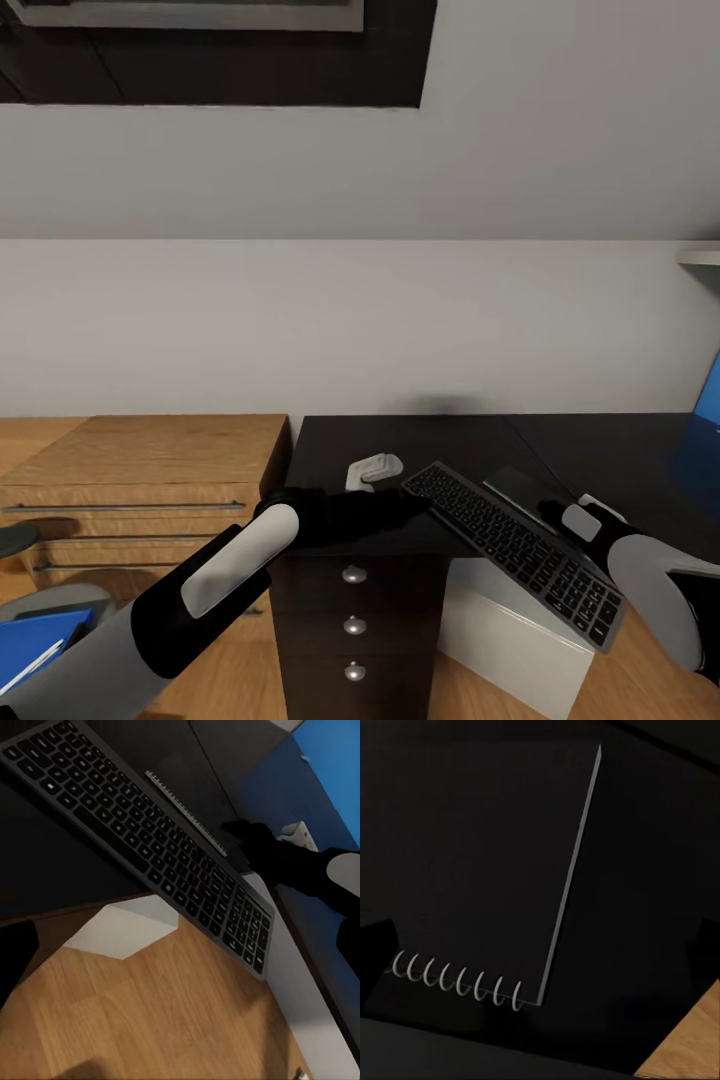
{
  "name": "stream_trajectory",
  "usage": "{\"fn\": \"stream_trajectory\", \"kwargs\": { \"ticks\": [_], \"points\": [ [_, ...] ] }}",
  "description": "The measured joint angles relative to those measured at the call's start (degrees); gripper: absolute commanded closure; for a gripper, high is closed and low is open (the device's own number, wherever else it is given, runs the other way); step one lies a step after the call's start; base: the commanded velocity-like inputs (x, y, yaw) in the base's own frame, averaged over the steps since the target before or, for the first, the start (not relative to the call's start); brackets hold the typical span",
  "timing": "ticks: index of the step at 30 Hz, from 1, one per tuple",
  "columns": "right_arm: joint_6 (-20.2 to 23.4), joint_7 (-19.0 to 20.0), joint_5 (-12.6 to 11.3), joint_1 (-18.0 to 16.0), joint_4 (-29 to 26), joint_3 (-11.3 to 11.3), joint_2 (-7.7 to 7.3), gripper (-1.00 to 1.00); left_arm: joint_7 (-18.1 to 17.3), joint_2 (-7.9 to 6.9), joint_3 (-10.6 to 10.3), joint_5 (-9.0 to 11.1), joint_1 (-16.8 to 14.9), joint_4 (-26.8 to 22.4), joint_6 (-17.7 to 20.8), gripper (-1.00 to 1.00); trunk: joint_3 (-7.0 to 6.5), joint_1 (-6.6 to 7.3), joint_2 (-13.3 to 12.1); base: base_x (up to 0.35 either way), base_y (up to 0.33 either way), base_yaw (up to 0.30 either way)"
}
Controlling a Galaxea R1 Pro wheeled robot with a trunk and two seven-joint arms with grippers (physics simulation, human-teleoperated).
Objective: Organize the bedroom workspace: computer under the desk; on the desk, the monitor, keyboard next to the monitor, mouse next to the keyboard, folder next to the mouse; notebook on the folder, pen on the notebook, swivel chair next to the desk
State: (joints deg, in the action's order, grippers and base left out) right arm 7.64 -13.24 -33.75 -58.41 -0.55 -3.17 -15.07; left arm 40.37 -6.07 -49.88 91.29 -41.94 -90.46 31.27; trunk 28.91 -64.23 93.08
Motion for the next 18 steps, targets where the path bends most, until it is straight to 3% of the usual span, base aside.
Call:
{"fn": "stream_trajectory", "kwargs": {
  "ticks": [18],
  "points": [
    [0.07,-0.55,-0.08,0.0,0.07,-0.04,-0.29,-1.0,-0.26,-0.13,0.67,-0.09,0.0,-0.08,-0.06,-1.0,0.0,0.0,0.0,0.003,0.0,0.0]
  ]
}}
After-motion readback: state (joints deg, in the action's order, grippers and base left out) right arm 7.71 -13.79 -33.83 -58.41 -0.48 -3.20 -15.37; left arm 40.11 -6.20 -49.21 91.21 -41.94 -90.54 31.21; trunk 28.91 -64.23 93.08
